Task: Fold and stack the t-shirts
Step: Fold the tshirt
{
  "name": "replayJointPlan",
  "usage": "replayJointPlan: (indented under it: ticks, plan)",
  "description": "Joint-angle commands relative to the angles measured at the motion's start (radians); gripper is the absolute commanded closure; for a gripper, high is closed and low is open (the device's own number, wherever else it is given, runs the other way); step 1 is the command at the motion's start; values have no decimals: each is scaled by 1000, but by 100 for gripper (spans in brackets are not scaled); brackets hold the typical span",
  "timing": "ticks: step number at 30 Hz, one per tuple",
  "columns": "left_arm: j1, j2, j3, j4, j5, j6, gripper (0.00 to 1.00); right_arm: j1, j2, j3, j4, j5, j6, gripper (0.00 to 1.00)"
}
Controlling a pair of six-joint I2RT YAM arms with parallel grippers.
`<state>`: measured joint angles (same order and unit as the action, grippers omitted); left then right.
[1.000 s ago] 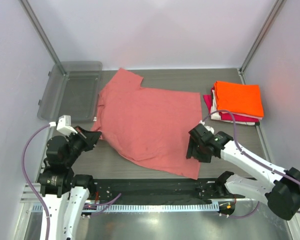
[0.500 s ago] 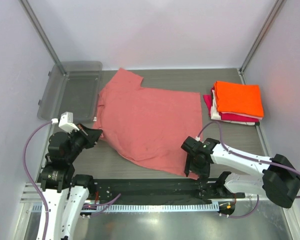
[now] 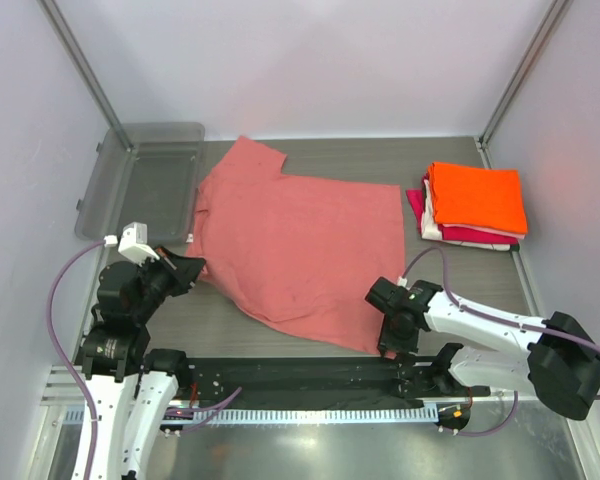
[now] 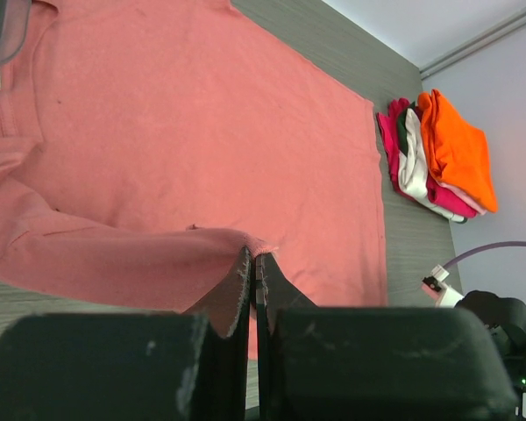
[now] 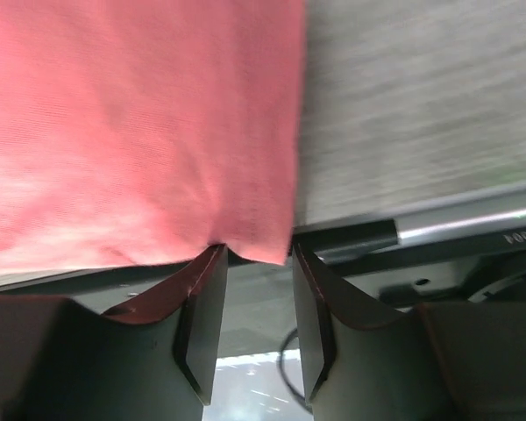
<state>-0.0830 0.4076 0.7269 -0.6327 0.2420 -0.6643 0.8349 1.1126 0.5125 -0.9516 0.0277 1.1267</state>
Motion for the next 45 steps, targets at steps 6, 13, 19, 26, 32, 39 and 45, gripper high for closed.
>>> replayJointPlan:
  ticks: [6,13,19,26,32,39,45]
  plan:
    - [-3,5,2,44,-4,23,100,4,-10,92,51,77,7,82]
    - [-3,26,9,39,-7,26,100,-8,0,147,40,112,-31,99]
    - [-3,76,66,2,-27,63,100,-124,-31,207,33,106,-128,99]
    - [-1,135,105,-56,-78,115,100,-353,-125,231,7,67,-277,99]
    - [-3,191,108,-42,-122,117,100,-441,-149,224,39,74,-324,99]
    - [-1,318,193,-19,-144,152,100,-513,-125,227,174,77,-360,99]
    - [-3,404,272,-7,-187,180,100,-554,-60,221,260,-14,-366,99]
